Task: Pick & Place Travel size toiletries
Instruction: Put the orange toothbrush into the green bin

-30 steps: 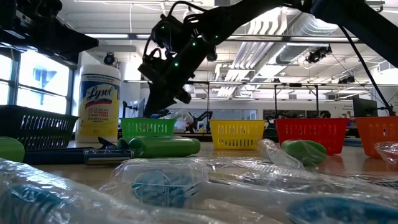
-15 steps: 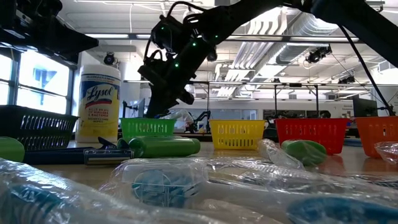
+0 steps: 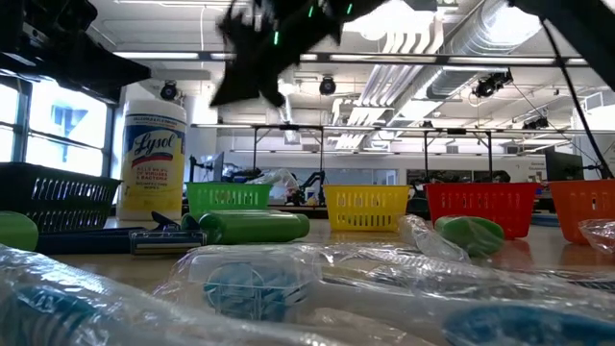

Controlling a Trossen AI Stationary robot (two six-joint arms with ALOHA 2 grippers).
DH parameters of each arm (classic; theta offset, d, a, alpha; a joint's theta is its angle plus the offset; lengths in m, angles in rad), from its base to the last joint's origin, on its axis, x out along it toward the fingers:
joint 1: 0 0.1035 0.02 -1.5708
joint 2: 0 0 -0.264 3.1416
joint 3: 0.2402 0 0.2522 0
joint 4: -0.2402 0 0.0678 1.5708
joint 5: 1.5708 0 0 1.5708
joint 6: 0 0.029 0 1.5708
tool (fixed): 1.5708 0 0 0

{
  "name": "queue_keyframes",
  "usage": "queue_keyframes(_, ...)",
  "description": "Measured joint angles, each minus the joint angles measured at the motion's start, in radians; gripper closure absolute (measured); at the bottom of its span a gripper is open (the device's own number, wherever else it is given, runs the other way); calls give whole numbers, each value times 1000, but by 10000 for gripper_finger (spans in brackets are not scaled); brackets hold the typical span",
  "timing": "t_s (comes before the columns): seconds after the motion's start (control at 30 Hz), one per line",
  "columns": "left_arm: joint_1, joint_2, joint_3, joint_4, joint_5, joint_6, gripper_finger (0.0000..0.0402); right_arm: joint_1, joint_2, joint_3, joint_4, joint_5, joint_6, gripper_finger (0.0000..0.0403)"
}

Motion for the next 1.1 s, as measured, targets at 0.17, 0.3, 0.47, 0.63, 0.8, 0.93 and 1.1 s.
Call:
queue_keyframes(0.17,0,0,0,-10,0,0,402,80,-232,-55,138,-48,-90,400)
queue_keyframes(0.3,0,0,0,-26,1,-4,402,172,-455,-187,255,-68,-124,400)
queue_keyframes(0.47,0,0,0,-39,1,-5,402,307,-739,-460,361,106,-170,400)
queue_keyframes(0.63,0,0,0,-38,2,-5,402,425,-1018,-826,523,292,-158,400)
queue_keyframes(0.8,0,0,0,-34,1,7,402,486,-1226,-1192,715,408,-120,400)
queue_keyframes(0.93,0,0,0,-27,-1,57,402,452,-1369,-1398,790,387,-84,400)
queue_keyframes(1.1,0,2,0,14,-62,32,402,386,-1482,-1580,872,248,-60,400)
